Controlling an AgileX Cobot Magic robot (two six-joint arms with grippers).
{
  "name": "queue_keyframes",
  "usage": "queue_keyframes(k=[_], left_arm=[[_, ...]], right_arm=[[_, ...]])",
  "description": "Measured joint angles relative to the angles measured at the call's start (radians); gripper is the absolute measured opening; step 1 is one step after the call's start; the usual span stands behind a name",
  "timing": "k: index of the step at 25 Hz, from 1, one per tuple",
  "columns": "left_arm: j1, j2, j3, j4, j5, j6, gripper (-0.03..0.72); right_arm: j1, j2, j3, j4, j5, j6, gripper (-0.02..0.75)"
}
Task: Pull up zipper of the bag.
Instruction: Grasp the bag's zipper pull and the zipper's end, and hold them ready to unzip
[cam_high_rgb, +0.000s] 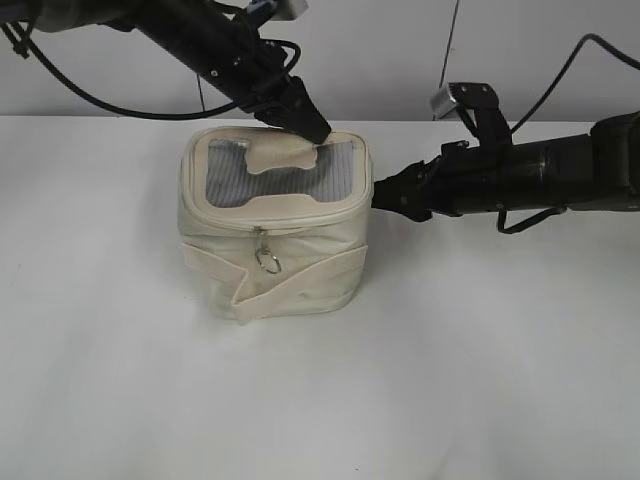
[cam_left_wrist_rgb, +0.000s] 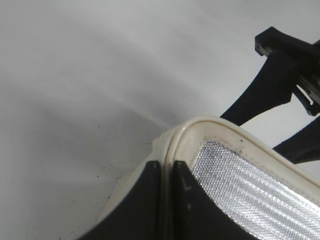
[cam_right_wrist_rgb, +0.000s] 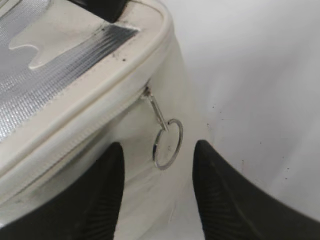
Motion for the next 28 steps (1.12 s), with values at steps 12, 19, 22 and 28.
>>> queue_keyframes(k=[12,19,22,28], left_arm=[[0.001,0.0,0.0,0.003,-0.002,0.0,0.043],[0.001,0.0,0.0,0.003,-0.003,0.0,0.043],[0.001,0.0,0.0,0.003,-0.004,0.0,0.043],[-0.001,0.0,0.0,0.003,-0.007,0.0,0.043]], right_arm=[[0.037,0.101,-0.106,0.0,-0.068,0.02,0.308],[0.044,0.116,-0.143,0.0,-0.067,0.042,0.008],[0.044,0.109,-0.133,-0.03,-0.068,0.126,0.008],[0.036,-0.014,0.032,-0.072,-0.074,0.199,0.008]])
